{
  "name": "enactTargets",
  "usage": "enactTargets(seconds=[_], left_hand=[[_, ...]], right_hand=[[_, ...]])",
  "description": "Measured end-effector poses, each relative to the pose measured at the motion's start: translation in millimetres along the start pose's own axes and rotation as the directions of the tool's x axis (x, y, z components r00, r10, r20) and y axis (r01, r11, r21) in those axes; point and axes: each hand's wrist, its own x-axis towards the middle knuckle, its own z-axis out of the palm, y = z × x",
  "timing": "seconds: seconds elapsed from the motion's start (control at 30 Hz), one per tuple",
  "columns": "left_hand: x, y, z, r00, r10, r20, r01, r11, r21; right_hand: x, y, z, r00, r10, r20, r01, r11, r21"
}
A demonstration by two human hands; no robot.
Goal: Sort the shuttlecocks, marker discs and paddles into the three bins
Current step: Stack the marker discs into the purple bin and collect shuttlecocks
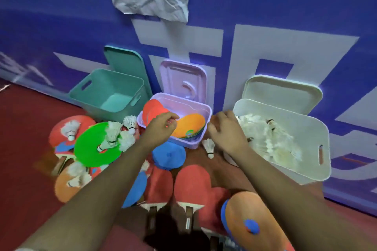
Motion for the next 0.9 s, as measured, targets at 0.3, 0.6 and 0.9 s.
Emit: enactTargets(seconds=[0.3, 0.6, 0.9], left_hand=[[-115, -135, -117, 0.956, -0.254, -0.145, 0.272, 0.955, 0.121], [-130, -222, -126, 0.964, -0.216, 0.154, 0.179, 0.958, 0.222], [-99, -251, -109, 0.933, -0.131, 0.335, 0.075, 0.982, 0.176]], right_hand=[[-18, -110, 133, 0.948, -0.145, 0.283, 0.122, 0.988, 0.096], [-36, -164, 254, 0.829, -0.065, 0.556, 0.117, 0.991, -0.059], [-27, -166, 284, 0.931, 0.086, 0.354, 0.0, 0.972, -0.237]])
